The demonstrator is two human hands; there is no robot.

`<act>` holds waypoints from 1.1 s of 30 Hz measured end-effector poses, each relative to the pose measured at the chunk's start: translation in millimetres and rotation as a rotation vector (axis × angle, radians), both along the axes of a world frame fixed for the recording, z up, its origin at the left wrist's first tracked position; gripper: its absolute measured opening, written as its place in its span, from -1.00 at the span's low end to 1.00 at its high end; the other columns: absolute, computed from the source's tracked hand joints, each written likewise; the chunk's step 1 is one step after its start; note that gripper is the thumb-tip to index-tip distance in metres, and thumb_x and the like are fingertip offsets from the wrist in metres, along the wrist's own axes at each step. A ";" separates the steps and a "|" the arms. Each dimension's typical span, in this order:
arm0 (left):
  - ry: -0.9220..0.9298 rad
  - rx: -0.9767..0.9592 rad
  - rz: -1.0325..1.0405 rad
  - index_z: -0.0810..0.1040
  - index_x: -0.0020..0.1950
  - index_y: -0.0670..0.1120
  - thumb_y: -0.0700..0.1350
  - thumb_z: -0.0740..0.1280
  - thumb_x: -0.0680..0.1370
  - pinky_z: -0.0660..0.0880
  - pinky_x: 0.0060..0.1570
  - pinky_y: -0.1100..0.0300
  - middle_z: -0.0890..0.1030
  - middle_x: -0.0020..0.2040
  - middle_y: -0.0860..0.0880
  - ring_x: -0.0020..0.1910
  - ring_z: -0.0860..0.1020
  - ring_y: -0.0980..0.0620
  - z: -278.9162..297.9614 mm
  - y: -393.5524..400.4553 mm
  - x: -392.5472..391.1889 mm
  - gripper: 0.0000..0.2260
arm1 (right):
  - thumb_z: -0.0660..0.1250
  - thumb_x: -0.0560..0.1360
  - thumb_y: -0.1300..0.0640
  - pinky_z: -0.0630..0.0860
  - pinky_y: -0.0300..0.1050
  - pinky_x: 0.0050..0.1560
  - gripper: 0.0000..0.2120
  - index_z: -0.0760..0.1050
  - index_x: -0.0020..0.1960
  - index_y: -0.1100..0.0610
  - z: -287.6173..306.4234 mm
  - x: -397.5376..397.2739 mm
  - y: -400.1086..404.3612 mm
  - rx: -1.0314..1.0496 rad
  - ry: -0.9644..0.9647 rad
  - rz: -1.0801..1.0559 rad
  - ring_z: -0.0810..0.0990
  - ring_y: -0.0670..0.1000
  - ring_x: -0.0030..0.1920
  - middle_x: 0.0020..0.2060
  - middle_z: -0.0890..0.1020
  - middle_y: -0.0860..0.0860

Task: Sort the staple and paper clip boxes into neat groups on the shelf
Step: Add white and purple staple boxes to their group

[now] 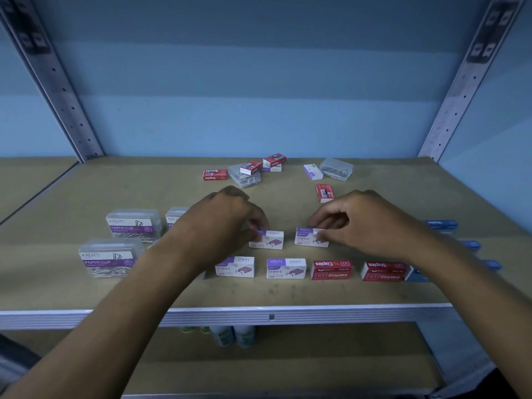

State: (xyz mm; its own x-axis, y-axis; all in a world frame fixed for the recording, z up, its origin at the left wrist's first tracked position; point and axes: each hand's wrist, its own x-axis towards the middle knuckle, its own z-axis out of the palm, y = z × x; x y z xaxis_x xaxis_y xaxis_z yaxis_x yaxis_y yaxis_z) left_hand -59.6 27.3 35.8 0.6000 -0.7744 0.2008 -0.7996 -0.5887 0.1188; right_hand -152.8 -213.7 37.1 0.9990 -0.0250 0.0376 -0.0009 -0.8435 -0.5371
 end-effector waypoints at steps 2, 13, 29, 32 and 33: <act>-0.007 0.000 0.005 0.63 0.12 0.17 0.00 0.36 0.55 0.40 0.22 0.17 0.64 0.10 0.21 0.40 0.33 0.11 1.2 2.7 -0.5 -0.83 | 0.52 0.47 0.11 0.53 -0.44 -0.11 -0.87 0.72 -0.01 -0.06 0.9 1.1 3.0 0.004 -0.024 -0.015 0.67 -0.31 -0.16 -0.20 0.73 -0.22; -0.007 -0.015 0.065 0.64 0.10 0.16 0.06 0.38 0.52 0.37 0.21 0.21 0.63 0.11 0.25 0.42 0.31 0.14 9.2 29.7 -3.9 -0.83 | 0.55 0.44 0.11 0.60 -0.36 -0.08 -0.86 0.74 -0.01 -0.03 2.3 1.9 26.2 0.058 -0.055 0.044 0.68 -0.27 -0.18 -0.21 0.74 -0.20; 0.028 0.025 0.092 0.65 0.10 0.15 0.05 0.39 0.51 0.37 0.29 0.14 0.65 0.10 0.25 0.46 0.26 0.09 3.3 41.6 -3.7 -0.82 | 0.52 0.47 0.09 0.61 -0.31 -0.05 -0.87 0.73 0.02 -0.01 -1.9 6.2 42.2 -0.003 -0.029 0.073 0.68 -0.28 -0.18 -0.20 0.74 -0.20; 0.040 0.031 0.097 0.65 0.11 0.15 0.06 0.39 0.52 0.34 0.30 0.13 0.64 0.12 0.24 0.47 0.24 0.09 3.2 40.4 -4.7 -0.81 | 0.52 0.46 0.09 0.60 -0.33 -0.06 -0.86 0.73 0.02 -0.02 -2.8 6.9 42.3 -0.011 -0.019 0.073 0.67 -0.29 -0.18 -0.19 0.73 -0.21; 0.040 0.033 0.098 0.65 0.12 0.15 0.07 0.39 0.52 0.33 0.31 0.13 0.64 0.14 0.23 0.48 0.22 0.09 3.3 39.7 -5.2 -0.81 | 0.52 0.47 0.09 0.60 -0.34 -0.06 -0.86 0.73 0.03 -0.03 -3.1 7.3 42.3 -0.013 -0.016 0.073 0.67 -0.29 -0.17 -0.19 0.73 -0.21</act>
